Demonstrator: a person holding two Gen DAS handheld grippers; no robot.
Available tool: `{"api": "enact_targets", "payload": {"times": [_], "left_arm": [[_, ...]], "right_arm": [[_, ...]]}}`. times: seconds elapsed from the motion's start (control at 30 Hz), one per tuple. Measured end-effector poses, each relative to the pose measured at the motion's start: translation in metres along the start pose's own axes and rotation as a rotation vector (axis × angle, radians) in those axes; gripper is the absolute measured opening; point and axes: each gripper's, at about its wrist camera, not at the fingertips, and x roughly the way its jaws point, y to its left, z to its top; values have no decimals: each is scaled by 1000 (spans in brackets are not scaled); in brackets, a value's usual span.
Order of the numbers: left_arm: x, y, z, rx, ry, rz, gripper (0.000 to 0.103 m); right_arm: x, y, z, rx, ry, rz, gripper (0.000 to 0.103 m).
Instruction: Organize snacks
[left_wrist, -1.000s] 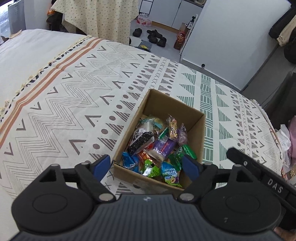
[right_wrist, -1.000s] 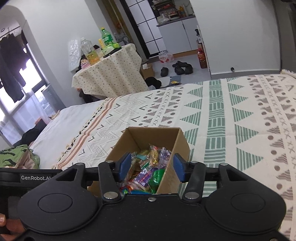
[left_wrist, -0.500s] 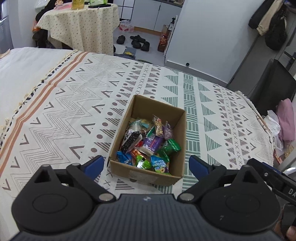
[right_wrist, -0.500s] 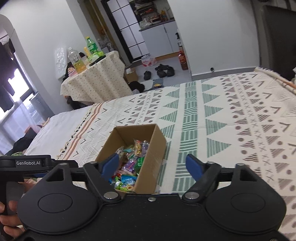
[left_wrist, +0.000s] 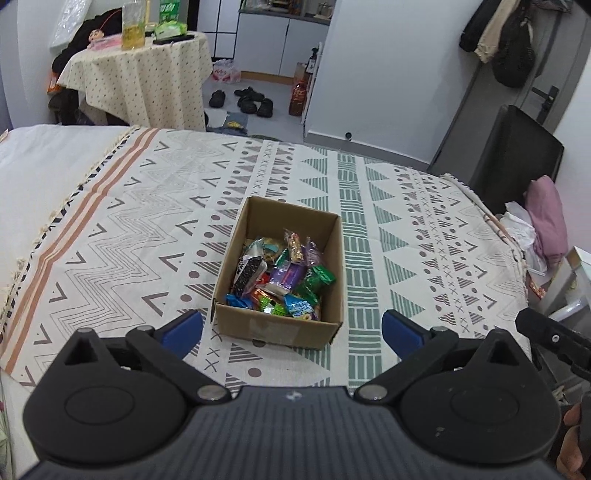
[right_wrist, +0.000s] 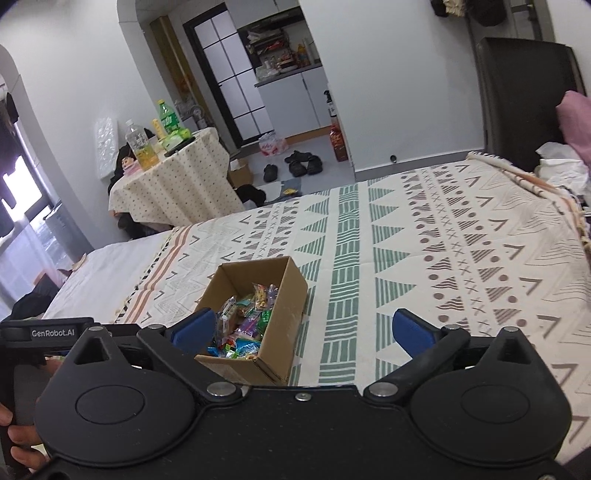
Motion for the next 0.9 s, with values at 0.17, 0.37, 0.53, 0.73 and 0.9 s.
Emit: {"api": "enact_targets", "payload": {"times": [0.17,0.37,0.53,0.73,0.9], "left_arm": [[-18,-3,-8,15,-22,-22,103],[-38,-4,-17,21,-43,-47,103],[-53,-4,-24,38,-58,-58,103],[-70,-5,-35,68,-71,-69,103],[-79,-5,-43,102,-72,-68,103]], "right_arm": [[-18,0,-5,-3,-16,-28,103],[-38,2,-11,-14,-37,-35,103],[-54,4,-16,-22,-57,-38,103],[-72,10,-22,-49,-78,-57,103],[-85,12,-27,-50,-83,-73,103]]}}
